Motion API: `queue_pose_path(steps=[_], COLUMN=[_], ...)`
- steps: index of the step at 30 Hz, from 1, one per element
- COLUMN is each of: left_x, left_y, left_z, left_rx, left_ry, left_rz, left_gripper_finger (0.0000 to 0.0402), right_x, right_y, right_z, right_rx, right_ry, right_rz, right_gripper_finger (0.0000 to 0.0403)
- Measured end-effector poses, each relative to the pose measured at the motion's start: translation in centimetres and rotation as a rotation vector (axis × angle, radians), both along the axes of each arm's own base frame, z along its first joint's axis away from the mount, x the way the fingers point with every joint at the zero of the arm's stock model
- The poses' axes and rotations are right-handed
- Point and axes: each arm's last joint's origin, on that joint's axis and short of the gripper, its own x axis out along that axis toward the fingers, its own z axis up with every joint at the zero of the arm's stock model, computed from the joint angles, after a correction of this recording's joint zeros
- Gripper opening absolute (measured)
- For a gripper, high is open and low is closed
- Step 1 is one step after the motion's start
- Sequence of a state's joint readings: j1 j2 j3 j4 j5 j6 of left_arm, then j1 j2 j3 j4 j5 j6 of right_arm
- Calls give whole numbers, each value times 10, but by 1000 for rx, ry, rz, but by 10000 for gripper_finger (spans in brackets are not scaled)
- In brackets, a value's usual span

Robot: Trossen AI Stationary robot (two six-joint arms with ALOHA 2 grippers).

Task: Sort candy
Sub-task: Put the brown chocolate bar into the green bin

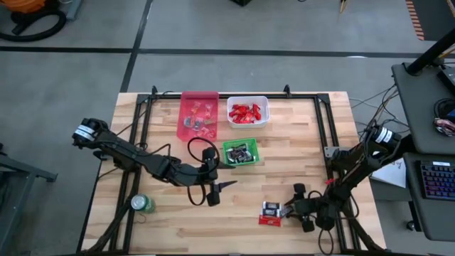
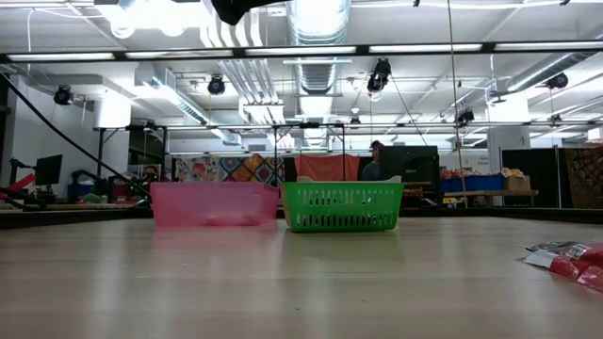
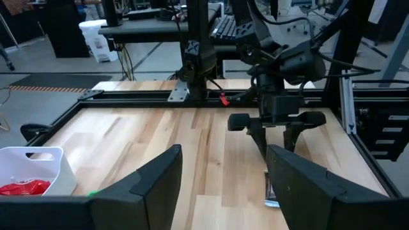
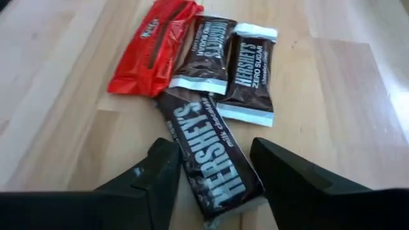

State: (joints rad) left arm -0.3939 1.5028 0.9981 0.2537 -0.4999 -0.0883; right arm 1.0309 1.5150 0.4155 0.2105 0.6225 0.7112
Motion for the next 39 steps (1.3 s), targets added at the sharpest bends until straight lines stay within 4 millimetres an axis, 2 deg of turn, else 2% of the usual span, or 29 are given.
queue_pose_path(steps=[12,21,26,30,34,39], left_x=[0,1,0,-5,-12,-20], left_y=[0,1,2,4,6,5], left_z=[1,2,10,21,30,34], left_rx=[-10,-3,-3,-16,-20,-15], left_ry=[-16,-22,-43,-72,-81,-63], left_rz=[1,36,58,58,58,46], left_gripper_finger=[210,210,210,210,210,210], right_x=[1,1,8,16,30,53], right_y=[-1,-1,-8,-20,-42,-74], right_z=[0,6,27,56,84,107], right_rx=[-38,-14,48,58,11,-101], right_ry=[-43,-59,-107,-139,-158,-212], right_rz=[33,32,-9,-54,-131,-204], right_gripper_finger=[87,48,35,31,31,31])
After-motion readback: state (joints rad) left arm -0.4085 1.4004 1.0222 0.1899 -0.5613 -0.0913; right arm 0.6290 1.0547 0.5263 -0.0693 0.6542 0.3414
